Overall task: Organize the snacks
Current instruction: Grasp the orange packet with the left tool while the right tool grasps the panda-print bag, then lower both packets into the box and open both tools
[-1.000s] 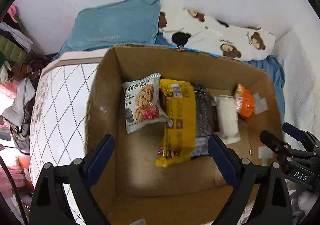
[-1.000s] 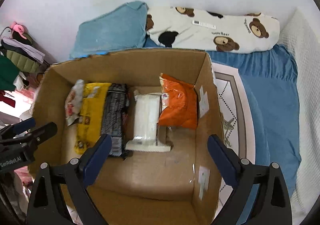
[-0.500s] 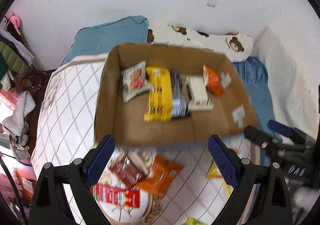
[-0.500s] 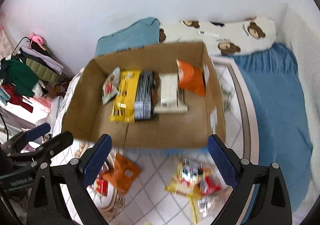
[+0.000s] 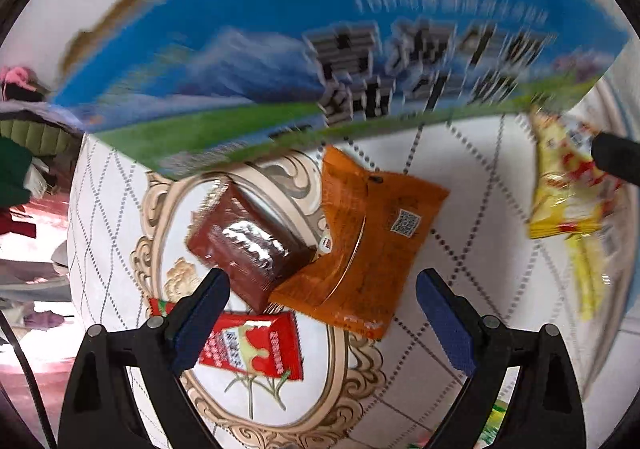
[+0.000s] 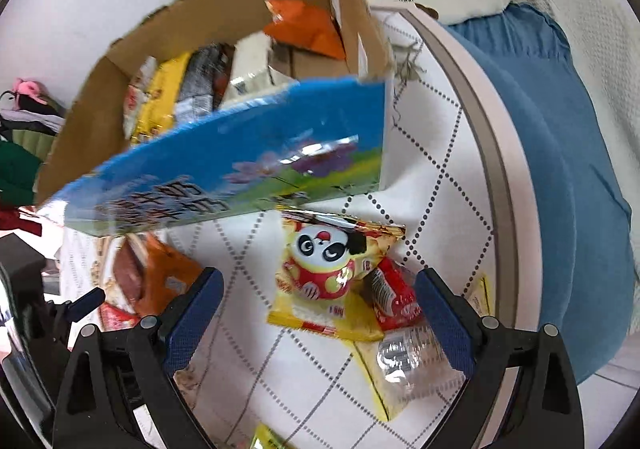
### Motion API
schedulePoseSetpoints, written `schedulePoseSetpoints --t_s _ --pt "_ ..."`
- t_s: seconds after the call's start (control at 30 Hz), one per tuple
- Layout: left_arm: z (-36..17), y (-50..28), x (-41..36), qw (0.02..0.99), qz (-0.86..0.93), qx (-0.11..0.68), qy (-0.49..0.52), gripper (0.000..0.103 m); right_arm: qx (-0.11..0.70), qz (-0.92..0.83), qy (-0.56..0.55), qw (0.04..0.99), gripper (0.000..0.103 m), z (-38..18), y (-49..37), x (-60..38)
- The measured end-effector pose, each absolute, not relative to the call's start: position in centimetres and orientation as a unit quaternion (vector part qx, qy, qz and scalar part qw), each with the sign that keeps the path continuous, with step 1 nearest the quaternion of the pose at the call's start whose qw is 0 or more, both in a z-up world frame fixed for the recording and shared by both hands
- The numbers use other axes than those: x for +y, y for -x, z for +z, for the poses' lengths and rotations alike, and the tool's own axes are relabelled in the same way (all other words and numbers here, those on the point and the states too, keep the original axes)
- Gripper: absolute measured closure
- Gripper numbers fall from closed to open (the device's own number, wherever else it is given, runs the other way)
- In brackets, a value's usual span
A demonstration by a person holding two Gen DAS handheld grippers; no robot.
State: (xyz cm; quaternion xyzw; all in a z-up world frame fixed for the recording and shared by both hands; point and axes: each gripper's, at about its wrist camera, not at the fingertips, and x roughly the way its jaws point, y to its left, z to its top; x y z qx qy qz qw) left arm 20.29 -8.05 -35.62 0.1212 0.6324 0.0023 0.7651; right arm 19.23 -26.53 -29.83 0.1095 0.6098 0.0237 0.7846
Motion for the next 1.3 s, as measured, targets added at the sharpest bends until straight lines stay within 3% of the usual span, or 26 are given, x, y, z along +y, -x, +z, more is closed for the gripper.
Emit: schedulePoseSetpoints --t_s 0.13,0.17,0.27,0.4,0.8,1.0,1.17,1.3 --pt "-37.8 -21.1 -9.2 0.755 0.004 0.639 -0.148 0.008 0.618 0.014 -0.103 0.779 0.005 -31.9 -20.1 -25.9" --pt "-38.2 -21.2 -9.6 0.753 0.002 0.639 -0.156 0.008 0.618 0.013 -0.098 0.780 0.009 -32.2 -20.2 -25.6" --pt "-39.2 -21.5 -10.6 0.753 -0.006 0.632 -0.183 0.011 0.612 0.015 -0.076 0.787 0.035 -32.9 -20.5 -24.5" --pt "-39.3 -21.5 -11.4 0.753 -0.027 0.633 -0.177 0.052 0.611 0.030 -0.058 0.789 0.045 -33.5 -20.5 -23.5" --pt "-40.7 -16.7 -4.9 0.682 -0.042 0.718 0.134 0.053 0.652 0.094 -0.029 0.752 0.046 -34.2 -13.6 -22.6" --pt "-43.9 -16.0 -6.1 0.668 -0.044 0.734 0.109 0.043 0.659 0.096 -0.040 0.745 0.042 -35.1 -11.1 -22.4" --pt "-44.4 -15.9 -8.7 0.685 -0.034 0.725 0.064 0.043 0.664 0.101 -0.027 0.740 0.038 -34.9 -10.6 -21.9" --pt "-43.6 -14.2 -9.4 0.699 -0.027 0.711 0.063 0.049 0.677 0.101 -0.005 0.729 0.040 -36.7 -10.5 -20.2"
